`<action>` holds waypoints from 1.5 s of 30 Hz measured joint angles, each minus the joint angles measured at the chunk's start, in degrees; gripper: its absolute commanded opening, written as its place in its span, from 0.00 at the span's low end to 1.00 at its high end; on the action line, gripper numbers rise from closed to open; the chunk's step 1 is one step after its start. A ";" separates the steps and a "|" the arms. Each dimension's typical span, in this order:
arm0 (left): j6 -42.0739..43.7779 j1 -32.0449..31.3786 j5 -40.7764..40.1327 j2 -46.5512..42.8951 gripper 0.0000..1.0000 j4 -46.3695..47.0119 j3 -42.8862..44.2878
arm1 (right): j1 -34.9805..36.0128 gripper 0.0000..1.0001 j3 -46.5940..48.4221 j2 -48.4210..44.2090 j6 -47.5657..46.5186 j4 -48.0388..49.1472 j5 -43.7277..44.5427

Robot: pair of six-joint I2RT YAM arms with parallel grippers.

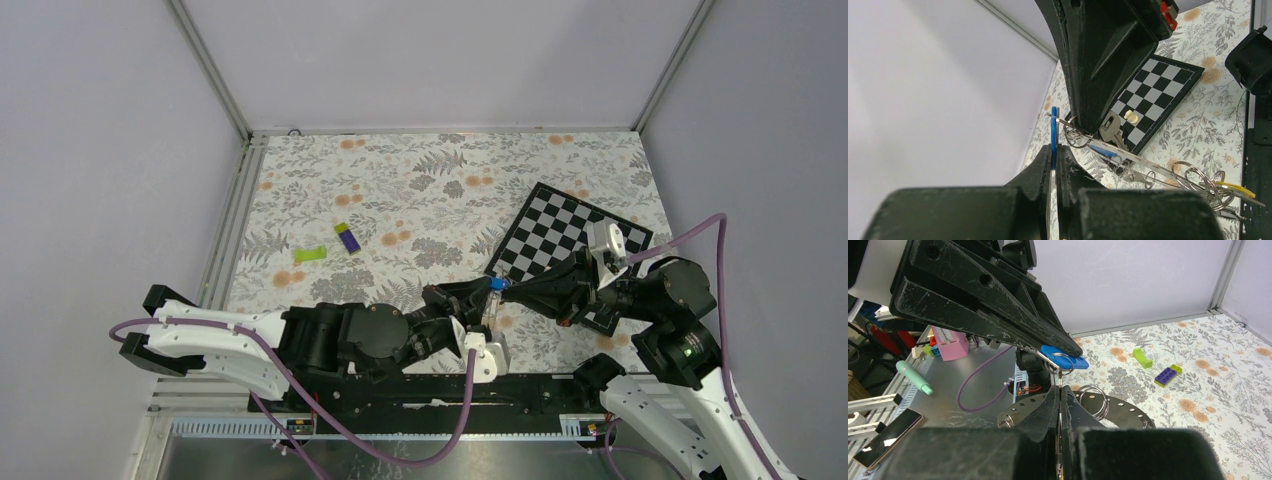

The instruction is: Remove the keys from the keyring

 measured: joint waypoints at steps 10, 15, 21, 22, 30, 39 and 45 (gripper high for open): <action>0.02 0.00 -0.04 0.00 0.00 0.61 0.00 | 0.00 0.00 1.31 -0.11 1.11 1.07 -0.09; 0.02 -0.02 -0.04 0.00 0.00 1.03 0.00 | 0.00 0.00 2.08 -0.15 1.53 1.36 -0.13; 0.02 -0.04 -0.07 -0.02 0.00 1.03 0.00 | 0.00 0.00 2.08 -0.15 1.70 1.36 -0.15; 0.02 -0.04 -0.07 -0.02 0.00 1.05 0.00 | 0.00 0.00 2.08 -0.15 1.70 1.33 -0.15; 0.04 -0.07 -0.63 -0.02 0.00 1.38 0.00 | 0.00 0.15 2.08 -0.68 1.18 -0.28 0.11; 0.04 -0.11 -1.25 -0.13 0.00 1.68 -0.22 | 0.00 0.41 2.10 -2.27 -0.11 -1.64 1.51; 0.28 -0.11 -1.46 -1.16 0.00 3.06 -1.64 | 0.00 0.53 2.25 -3.58 -0.55 -2.71 2.16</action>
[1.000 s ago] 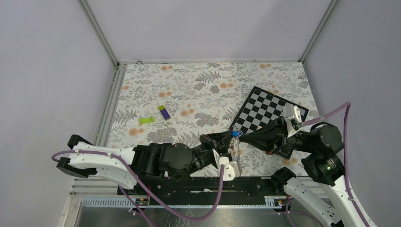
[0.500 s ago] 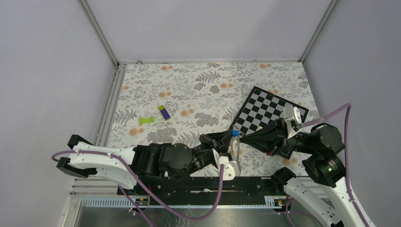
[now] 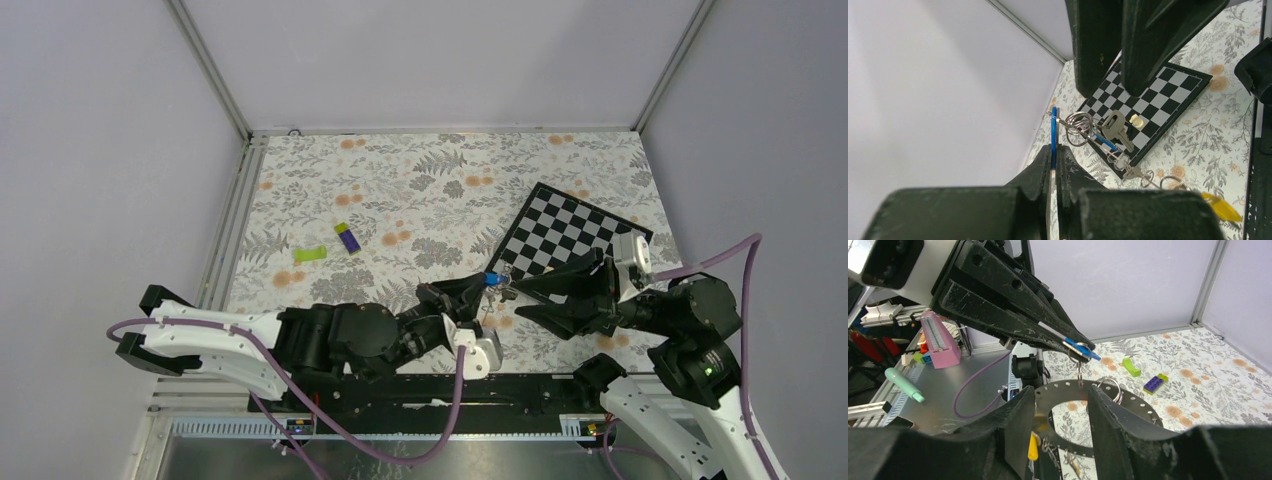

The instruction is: Remove the keys from the keyring

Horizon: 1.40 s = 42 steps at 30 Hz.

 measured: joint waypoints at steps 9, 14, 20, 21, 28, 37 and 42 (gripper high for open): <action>0.63 0.02 1.25 -5.73 0.00 1.64 -2.91 | 0.00 0.58 0.87 -3.34 -2.12 -3.34 3.96; 0.52 0.02 2.95 -9.27 0.00 2.45 -2.91 | 0.00 0.59 1.01 -5.03 -2.95 -4.87 5.55; -0.31 0.02 5.33 -11.32 0.00 2.45 -2.93 | 0.00 0.60 1.01 -5.84 -3.56 -6.49 5.90; -0.42 0.00 5.79 -11.45 0.00 2.43 -2.91 | 0.00 0.60 1.01 -5.95 -3.61 -6.67 5.90; -1.46 0.02 8.76 -12.24 0.00 2.29 -2.91 | 0.00 0.60 1.01 -6.23 -3.61 -7.13 5.81; -2.01 0.00 10.60 -12.59 0.00 2.25 -2.91 | 0.00 0.60 1.01 -6.23 -3.69 -7.52 5.77; -2.01 0.00 11.13 -12.59 0.00 2.25 -2.91 | 0.00 0.60 1.01 -6.23 -3.96 -7.56 5.75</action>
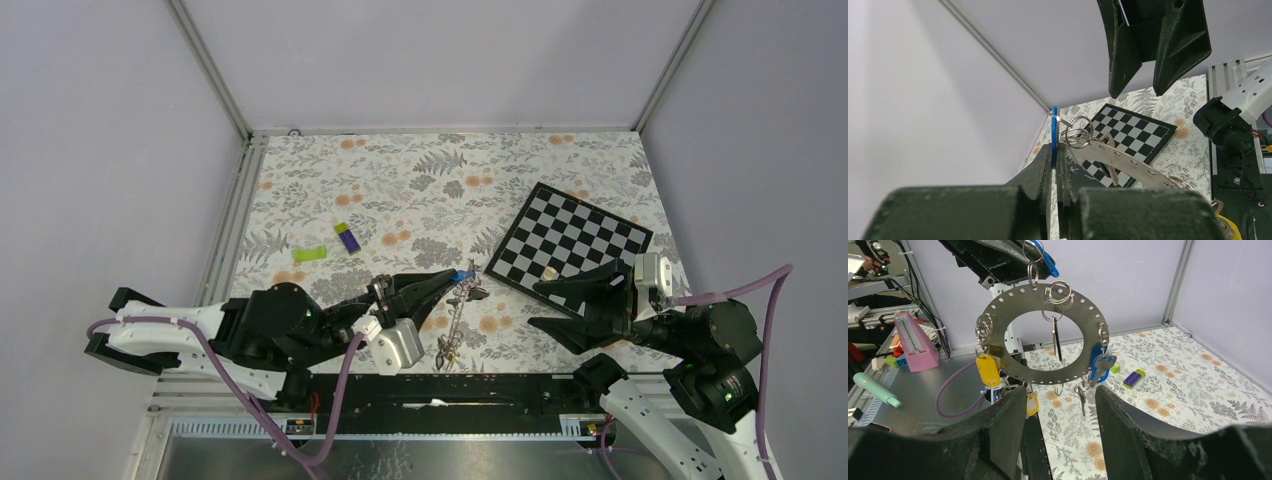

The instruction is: Remove the keys from the keyring

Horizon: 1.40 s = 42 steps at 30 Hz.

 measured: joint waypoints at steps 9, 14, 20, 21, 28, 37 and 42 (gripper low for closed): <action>-0.17 0.00 0.55 0.00 0.00 0.02 0.00 | 0.00 0.60 0.00 0.00 -0.07 -0.37 -0.02; -0.26 0.00 0.68 0.00 0.00 0.00 0.00 | 0.00 0.60 0.00 0.00 -0.07 -0.55 -0.02; -0.24 0.02 1.01 0.00 0.00 0.02 0.00 | 0.00 0.60 0.00 0.00 -0.07 -0.87 -0.02; -0.24 0.02 1.14 0.00 0.00 0.00 0.00 | 0.00 0.60 0.00 0.00 -0.07 -0.87 -0.04; -0.26 0.00 1.79 0.00 0.00 0.02 0.00 | 0.00 0.60 0.00 0.00 -0.11 -1.03 -0.04; -0.26 0.00 2.12 0.13 0.00 0.02 0.33 | 0.00 0.60 0.00 -0.11 -0.66 -1.55 0.07; -0.46 0.02 3.17 0.00 0.00 0.04 0.35 | 0.00 0.61 0.00 -0.44 -1.33 -2.69 0.13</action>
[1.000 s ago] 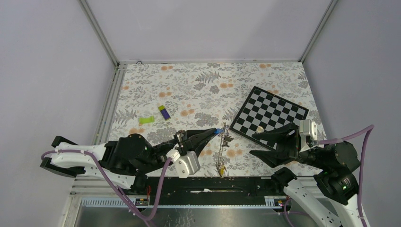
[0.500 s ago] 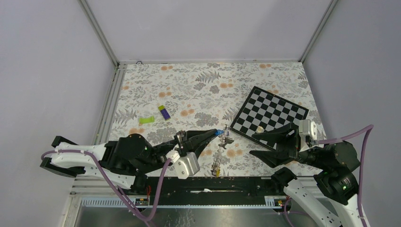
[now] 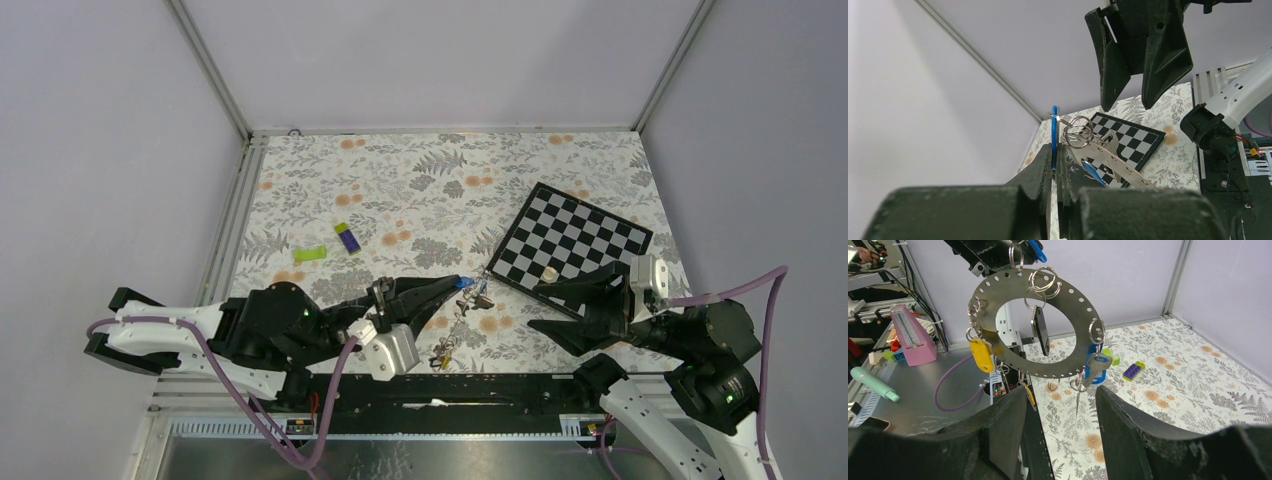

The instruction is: Remove the keys from the keyring

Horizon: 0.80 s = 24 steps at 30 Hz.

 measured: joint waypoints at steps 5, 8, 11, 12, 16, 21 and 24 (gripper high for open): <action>-0.46 0.00 1.25 -0.44 0.00 0.00 0.11 | 0.00 0.61 0.00 -0.02 -0.42 -0.81 0.04; -0.85 -0.02 2.10 -0.81 0.00 0.00 0.31 | 0.00 0.61 0.00 -0.11 -0.83 -1.22 0.31; -1.09 -0.02 3.43 -1.07 0.00 -0.11 0.76 | 0.00 0.61 -0.02 -0.24 -1.29 -1.33 1.07; -1.14 -0.02 3.82 -1.07 0.00 -0.15 0.96 | 0.00 0.61 -0.02 -0.28 -1.36 -1.36 1.16; -1.53 0.00 5.81 -1.22 0.00 -0.68 1.62 | 0.00 0.62 -0.02 -0.52 -1.70 -1.49 1.18; -2.05 -0.02 7.72 -1.44 0.00 -2.21 1.64 | 0.00 0.63 0.00 -0.52 -1.73 -1.53 0.87; -2.16 0.00 8.92 -1.42 0.00 -3.08 1.64 | 0.00 0.63 0.15 -0.50 -1.77 -1.62 0.87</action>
